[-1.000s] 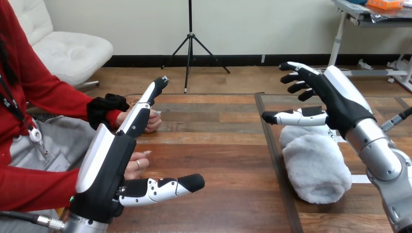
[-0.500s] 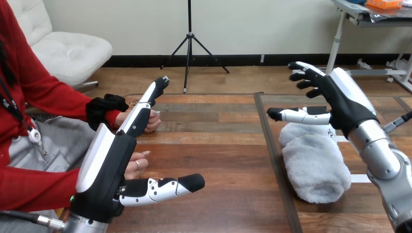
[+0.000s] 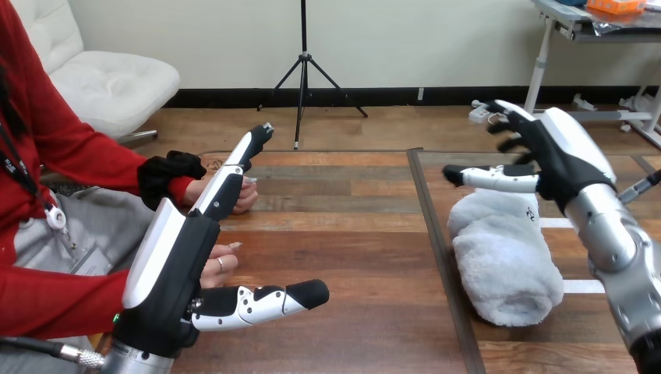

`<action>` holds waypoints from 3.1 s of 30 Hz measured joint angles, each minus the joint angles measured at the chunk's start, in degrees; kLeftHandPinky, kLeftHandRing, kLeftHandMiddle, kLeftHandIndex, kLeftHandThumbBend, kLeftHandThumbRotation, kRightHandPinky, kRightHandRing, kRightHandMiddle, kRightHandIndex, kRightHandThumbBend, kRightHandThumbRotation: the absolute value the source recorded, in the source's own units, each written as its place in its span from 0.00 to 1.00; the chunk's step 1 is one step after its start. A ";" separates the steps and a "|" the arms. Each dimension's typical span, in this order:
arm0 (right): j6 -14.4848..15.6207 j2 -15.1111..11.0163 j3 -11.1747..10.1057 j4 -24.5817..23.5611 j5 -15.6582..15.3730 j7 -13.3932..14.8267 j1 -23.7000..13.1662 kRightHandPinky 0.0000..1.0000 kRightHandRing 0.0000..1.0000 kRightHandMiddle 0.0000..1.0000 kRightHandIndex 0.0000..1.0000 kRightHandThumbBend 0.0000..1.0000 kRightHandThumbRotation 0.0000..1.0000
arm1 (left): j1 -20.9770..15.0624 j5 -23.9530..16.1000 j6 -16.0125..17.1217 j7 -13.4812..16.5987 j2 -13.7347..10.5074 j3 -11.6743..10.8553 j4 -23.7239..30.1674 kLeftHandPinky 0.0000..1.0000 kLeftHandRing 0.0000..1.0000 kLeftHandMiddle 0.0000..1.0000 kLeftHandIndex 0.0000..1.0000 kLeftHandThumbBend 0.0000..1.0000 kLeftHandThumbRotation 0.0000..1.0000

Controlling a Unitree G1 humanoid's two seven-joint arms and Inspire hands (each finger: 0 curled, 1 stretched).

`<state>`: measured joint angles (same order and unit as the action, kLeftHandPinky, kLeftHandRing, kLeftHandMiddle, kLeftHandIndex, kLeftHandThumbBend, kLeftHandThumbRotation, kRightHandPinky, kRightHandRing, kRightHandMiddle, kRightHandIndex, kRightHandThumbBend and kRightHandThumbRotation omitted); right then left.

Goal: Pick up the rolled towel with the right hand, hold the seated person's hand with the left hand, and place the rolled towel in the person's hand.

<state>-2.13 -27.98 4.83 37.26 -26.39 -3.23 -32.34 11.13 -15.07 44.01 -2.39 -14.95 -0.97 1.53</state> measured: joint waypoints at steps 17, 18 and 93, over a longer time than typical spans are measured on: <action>5.38 -1.55 4.39 11.98 -4.32 -0.61 -7.45 0.58 0.71 0.79 0.95 1.00 0.73 | 0.01 0.02 0.01 -0.22 0.02 0.07 -0.03 0.92 0.95 0.96 0.96 1.00 0.57; 5.84 -1.55 4.65 12.76 -4.59 -0.70 -7.93 0.53 0.65 0.75 0.95 1.00 0.73 | 0.01 0.02 0.01 -0.22 0.02 0.09 -0.03 0.93 0.95 0.96 0.96 1.00 0.58; 8.68 5.90 32.33 40.49 -23.25 -28.38 -30.41 0.89 1.00 1.00 1.00 0.99 1.00 | 1.05 0.93 0.26 -0.52 0.66 2.39 -0.03 0.97 0.96 0.96 0.97 1.00 0.59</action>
<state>6.55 -22.09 37.16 77.75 -49.64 -31.61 -62.75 12.18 -14.14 44.27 -2.91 -14.29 1.42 1.50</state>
